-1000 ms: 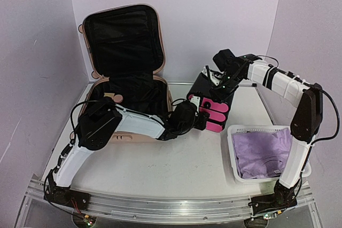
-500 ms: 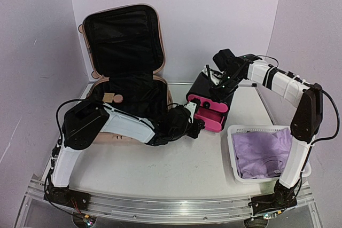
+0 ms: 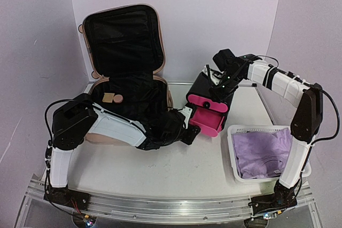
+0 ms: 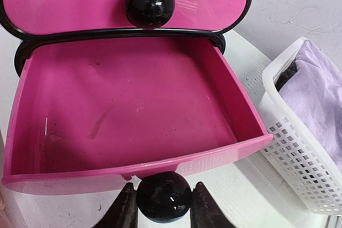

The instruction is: Open, take out, and arrange the luggage

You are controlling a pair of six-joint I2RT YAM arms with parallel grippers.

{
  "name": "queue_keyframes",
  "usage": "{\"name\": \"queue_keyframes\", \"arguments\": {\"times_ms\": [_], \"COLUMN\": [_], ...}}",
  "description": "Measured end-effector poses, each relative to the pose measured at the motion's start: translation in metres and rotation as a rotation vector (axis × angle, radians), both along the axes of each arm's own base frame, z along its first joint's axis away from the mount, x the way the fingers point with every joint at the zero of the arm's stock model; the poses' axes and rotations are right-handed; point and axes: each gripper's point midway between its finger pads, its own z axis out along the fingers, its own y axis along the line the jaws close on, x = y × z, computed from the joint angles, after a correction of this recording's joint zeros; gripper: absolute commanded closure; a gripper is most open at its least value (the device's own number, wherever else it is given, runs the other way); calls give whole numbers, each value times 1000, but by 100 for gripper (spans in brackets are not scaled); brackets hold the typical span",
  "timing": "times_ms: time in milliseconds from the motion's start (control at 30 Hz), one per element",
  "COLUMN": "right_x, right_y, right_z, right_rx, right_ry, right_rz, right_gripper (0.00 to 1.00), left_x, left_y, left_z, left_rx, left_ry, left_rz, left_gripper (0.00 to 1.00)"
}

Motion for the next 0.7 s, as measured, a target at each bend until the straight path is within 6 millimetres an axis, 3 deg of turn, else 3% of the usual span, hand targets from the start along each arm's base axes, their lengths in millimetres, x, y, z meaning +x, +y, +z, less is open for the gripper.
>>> {"name": "queue_keyframes", "arguments": {"times_ms": [133,233,367,500,600,700], "right_x": [0,0,-1,-4,-7,-11], "right_y": [0,0,1,3,5,7], "right_z": [0,0,1,2,3,3], "right_rx": [4,8,19,44,69,88], "right_ry": [1,1,3,15,32,50], "right_rz": [-3,-7,-13,-21,-24,-27], "right_gripper": [53,53,52,50,48,46], "left_x": [-9,-19,-35,-45,-25,21], "left_y": [7,20,45,82,126,188], "left_z": [4,22,70,132,171,178], "left_rx": [1,-3,-43,-110,-165,-148], "left_ry": [7,-18,-83,-142,-150,-108], "left_rz": [-31,-57,-93,-92,-16,155], "left_gripper": [27,21,17,15,13,12]}}
